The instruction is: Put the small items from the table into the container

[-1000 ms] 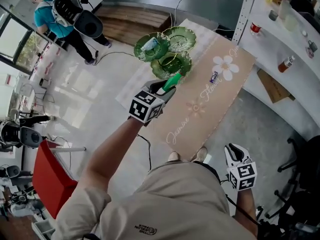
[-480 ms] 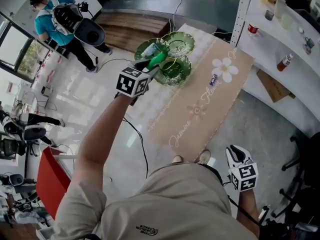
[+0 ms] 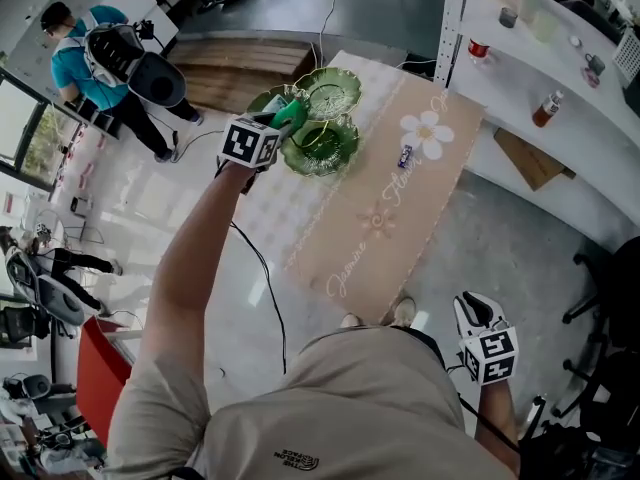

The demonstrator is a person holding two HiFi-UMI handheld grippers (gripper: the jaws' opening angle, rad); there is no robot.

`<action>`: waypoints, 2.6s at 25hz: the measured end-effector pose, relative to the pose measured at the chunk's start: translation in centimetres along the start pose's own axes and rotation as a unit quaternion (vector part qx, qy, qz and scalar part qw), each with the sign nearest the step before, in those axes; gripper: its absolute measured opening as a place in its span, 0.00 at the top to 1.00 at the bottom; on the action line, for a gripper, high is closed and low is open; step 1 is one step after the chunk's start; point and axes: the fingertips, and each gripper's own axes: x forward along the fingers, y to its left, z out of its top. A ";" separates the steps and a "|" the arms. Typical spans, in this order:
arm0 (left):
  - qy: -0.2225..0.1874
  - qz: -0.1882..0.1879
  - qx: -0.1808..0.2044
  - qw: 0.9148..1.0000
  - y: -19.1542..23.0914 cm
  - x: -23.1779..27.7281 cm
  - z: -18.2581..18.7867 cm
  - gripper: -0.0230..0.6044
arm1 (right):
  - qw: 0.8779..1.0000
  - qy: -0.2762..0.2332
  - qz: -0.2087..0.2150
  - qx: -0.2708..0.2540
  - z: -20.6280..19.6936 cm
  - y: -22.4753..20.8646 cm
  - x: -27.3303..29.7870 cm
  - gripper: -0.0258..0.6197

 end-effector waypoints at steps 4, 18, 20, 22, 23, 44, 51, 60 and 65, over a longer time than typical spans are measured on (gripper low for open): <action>0.008 0.007 -0.002 1.000 0.3 0.8 -0.1 0.69 | 1.000 0.002 -0.005 0.006 -0.5 -0.2 -0.4 0.84; -0.002 0.023 0.010 1.000 -0.1 -0.8 -0.1 0.69 | 1.000 -0.007 0.005 0.000 -0.1 0.8 -0.1 0.84; -0.010 0.023 0.009 1.000 -0.3 -1.6 -0.1 0.69 | 1.000 -0.008 0.007 -0.002 0.1 1.1 0.0 0.84; -0.017 0.022 0.007 1.000 -0.5 -2.3 -0.1 0.69 | 1.000 -0.008 0.009 -0.005 0.2 1.5 0.1 0.84; -0.020 0.022 0.006 1.000 -0.6 -2.7 -0.2 0.69 | 1.000 -0.008 0.011 -0.007 0.2 1.7 0.2 0.84; -0.150 -0.116 -0.048 0.981 -12.6 -14.4 -3.0 0.69 | 0.999 -0.014 0.015 -0.026 0.7 8.0 1.0 0.85; -0.152 -0.198 -0.076 0.965 -18.4 -16.8 -7.3 0.69 | 0.999 -0.011 0.011 -0.028 0.6 10.9 1.0 0.85; -0.138 -0.281 -0.077 0.947 -25.7 -18.1 -13.8 0.70 | 1.000 -0.001 0.005 -0.026 -1.1 14.8 1.0 0.85; -0.135 -0.321 -0.077 0.934 -29.7 -19.0 -16.1 0.70 | 1.000 0.008 0.006 -0.027 -1.7 16.3 1.0 0.86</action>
